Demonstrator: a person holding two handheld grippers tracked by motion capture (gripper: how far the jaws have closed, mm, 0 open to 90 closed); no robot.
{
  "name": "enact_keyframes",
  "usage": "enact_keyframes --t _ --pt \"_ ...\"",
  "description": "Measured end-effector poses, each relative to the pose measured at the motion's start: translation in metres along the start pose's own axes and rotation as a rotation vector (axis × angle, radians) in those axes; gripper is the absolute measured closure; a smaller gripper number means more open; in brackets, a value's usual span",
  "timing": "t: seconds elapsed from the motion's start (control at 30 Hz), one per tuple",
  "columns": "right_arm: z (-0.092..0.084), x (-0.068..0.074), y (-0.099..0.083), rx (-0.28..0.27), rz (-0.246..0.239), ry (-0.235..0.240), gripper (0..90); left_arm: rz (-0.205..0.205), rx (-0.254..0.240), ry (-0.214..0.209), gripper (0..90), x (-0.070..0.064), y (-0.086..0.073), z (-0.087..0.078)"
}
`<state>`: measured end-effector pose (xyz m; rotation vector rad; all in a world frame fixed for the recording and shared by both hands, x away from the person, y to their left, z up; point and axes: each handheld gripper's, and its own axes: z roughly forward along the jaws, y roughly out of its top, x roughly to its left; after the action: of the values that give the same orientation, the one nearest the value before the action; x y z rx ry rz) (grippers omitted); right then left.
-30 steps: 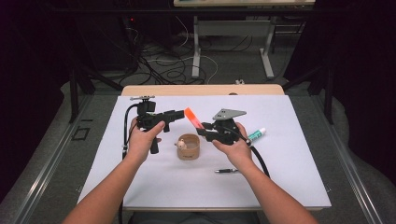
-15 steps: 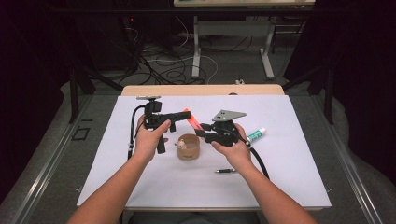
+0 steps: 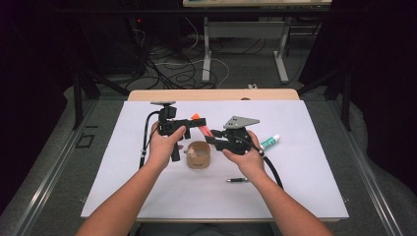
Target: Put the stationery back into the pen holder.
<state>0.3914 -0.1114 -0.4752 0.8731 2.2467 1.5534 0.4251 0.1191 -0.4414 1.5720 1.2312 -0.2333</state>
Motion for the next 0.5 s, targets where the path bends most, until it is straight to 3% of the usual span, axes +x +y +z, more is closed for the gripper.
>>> enact_keyframes --t 0.2,0.5 --pt "-0.0009 0.0011 0.0003 0.006 -0.007 -0.003 66.5 -0.018 -0.003 -0.001 71.8 0.0017 -0.0002 0.0001" --pt "-0.0004 0.0009 -0.0005 0.008 -0.014 -0.004 66.4 -0.024 0.004 -0.011 72.6 0.004 -0.0001 0.0003"
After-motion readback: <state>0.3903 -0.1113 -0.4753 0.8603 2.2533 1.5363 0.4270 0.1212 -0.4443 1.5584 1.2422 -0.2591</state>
